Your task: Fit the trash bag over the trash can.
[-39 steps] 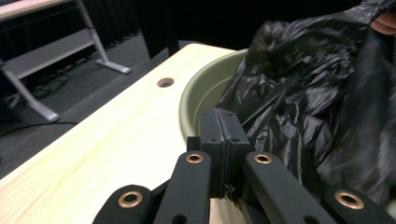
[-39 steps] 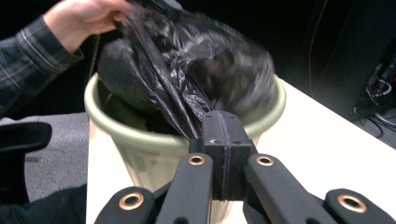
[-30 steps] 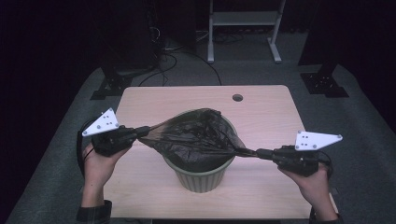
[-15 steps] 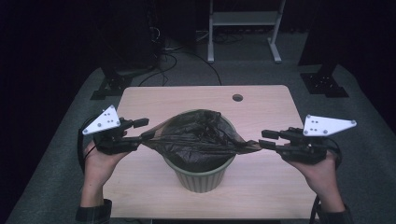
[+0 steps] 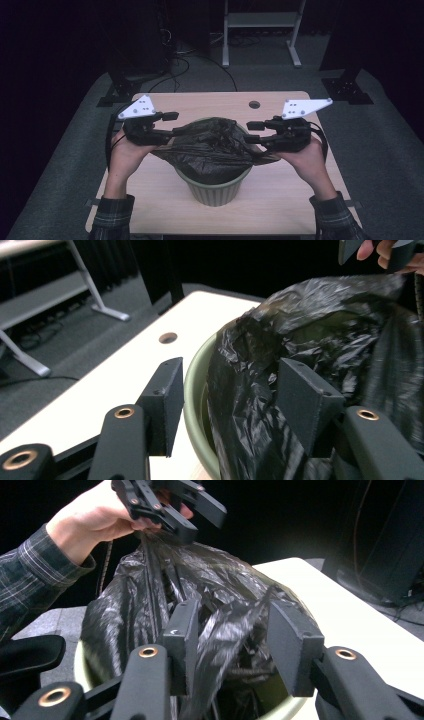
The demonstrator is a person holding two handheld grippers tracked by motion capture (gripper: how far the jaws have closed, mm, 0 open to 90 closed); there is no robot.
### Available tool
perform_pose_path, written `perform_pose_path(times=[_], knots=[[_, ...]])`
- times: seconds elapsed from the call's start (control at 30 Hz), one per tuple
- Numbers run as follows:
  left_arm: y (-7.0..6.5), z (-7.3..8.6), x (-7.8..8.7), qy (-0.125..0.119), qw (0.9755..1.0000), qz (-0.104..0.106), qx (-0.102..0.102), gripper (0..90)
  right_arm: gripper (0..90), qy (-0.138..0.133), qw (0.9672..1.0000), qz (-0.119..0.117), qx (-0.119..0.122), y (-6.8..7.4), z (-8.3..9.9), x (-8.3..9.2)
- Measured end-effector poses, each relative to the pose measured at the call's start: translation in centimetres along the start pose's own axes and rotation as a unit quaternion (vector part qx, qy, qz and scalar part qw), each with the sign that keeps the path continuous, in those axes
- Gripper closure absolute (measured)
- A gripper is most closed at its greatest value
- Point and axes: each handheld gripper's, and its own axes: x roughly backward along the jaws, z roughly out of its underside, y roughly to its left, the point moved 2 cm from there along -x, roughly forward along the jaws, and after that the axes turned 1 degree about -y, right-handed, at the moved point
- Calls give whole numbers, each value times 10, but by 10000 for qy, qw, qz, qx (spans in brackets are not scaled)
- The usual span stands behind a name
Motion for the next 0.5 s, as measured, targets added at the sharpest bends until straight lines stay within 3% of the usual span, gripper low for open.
perform_pose_path(times=[0.1,0.3,0.33,0.43,0.47,0.5], knots=[[4,9,-11,176,9998,16,98,442,550,229,9997,19,-72,-3,2,-12],[6,20,-12,252,9995,45,197,471,558,298,9993,71,-207,-6,12,-9],[6,22,-11,310,9993,58,196,510,621,323,9991,52,-256,-7,15,-7],[6,24,-11,335,9992,92,201,557,639,376,9989,17,-264,-7,17,-6],[6,25,-11,341,9992,113,190,584,729,414,9987,-52,-281,-7,18,-6],[6,25,-11,360,9991,141,194,612,746,407,9989,-71,-233,-6,19,-6]])
